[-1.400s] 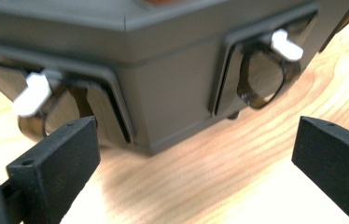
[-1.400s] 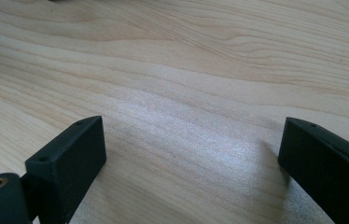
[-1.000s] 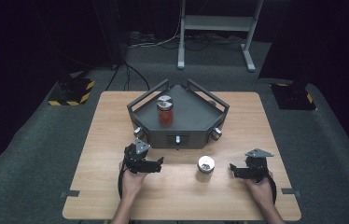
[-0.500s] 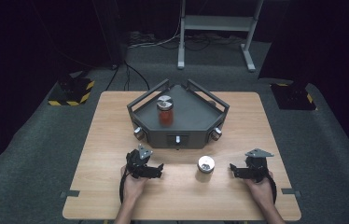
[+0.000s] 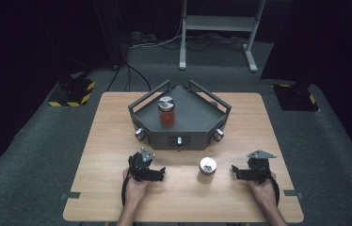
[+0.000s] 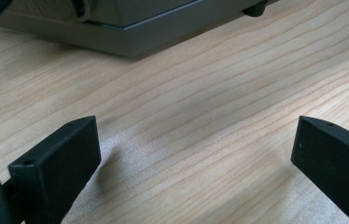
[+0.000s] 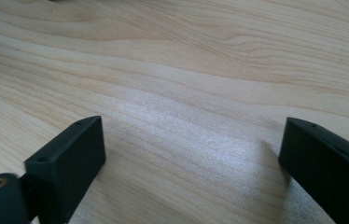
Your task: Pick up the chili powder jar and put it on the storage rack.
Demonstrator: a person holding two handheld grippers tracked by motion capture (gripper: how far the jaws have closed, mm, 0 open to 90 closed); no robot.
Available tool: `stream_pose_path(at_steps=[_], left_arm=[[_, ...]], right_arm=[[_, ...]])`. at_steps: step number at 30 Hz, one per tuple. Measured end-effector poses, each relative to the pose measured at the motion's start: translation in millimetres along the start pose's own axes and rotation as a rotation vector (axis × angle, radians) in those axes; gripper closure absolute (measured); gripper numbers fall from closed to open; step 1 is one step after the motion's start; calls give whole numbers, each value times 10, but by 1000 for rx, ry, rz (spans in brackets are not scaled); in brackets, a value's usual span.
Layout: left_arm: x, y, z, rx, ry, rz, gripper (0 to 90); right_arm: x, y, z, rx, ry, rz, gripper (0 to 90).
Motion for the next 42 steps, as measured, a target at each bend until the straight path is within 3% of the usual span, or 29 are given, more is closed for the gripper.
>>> stream_pose_path(at_steps=[42], left_arm=[[-23,1,-21,6,9,8,10]], right_arm=[[-3,-1,7,-10,-2,7,23]])
Point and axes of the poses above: each handheld gripper's, and its own axes: x roughly backward along the jaws, y roughly out of its top, z roughly to its left, the point moved 10 cm from there along -x, roughly forward along the jaws, and after that the axes turned 6 degrees about z, right-handed, at the moved point
